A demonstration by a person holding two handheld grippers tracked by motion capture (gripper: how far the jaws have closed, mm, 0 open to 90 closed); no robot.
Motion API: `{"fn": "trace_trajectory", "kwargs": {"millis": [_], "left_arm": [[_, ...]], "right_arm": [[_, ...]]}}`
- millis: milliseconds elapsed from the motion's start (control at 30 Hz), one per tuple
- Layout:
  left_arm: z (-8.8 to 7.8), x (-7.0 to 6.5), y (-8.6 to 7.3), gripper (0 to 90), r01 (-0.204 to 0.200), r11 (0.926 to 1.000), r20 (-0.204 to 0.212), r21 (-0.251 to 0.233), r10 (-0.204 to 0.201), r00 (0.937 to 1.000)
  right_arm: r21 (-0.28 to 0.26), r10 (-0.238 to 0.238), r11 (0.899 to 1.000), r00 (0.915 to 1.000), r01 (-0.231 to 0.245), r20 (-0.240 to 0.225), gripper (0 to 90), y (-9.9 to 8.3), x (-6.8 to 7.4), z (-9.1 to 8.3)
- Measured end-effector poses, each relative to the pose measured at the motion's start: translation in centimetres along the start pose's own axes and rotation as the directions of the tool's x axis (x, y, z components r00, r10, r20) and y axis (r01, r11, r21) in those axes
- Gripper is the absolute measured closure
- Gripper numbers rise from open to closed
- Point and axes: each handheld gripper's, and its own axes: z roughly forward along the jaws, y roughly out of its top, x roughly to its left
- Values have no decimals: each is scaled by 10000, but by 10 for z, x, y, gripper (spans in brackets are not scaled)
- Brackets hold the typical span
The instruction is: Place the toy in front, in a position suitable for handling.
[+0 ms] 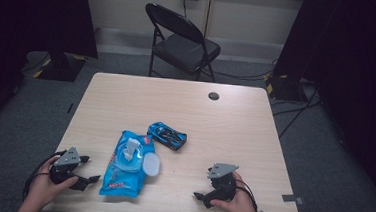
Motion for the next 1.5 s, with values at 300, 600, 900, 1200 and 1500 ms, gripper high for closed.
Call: {"fn": "trace_trajectory", "kwargs": {"millis": [300, 600, 900, 1200, 1500], "left_arm": [[0, 0, 0, 124, -42, 10000, -9, 36, 42, 10000], [0, 0, 0, 125, -53, 10000, -36, 13, 53, 10000], [0, 0, 0, 126, -16, 10000, -22, -3, 16, 10000], [0, 0, 0, 125, -12, 10000, -10, -10, 12, 10000], [0, 0, 0, 125, -18, 10000, -9, -5, 18, 10000]], "right_arm": [[-54, 184, 9998, 9998, -183, 52, 6, 0, -1, 0], [45, 1256, 9921, 9921, -1255, -55, 136, 13, -15, -5], [-297, 928, 9953, 9953, -920, 261, 136, 54, -24, 11], [-454, 964, 9945, 9943, -944, 455, 136, 90, -42, 32], [-444, 1032, 9938, 9941, -1016, 348, 136, 121, -51, 57]]}}
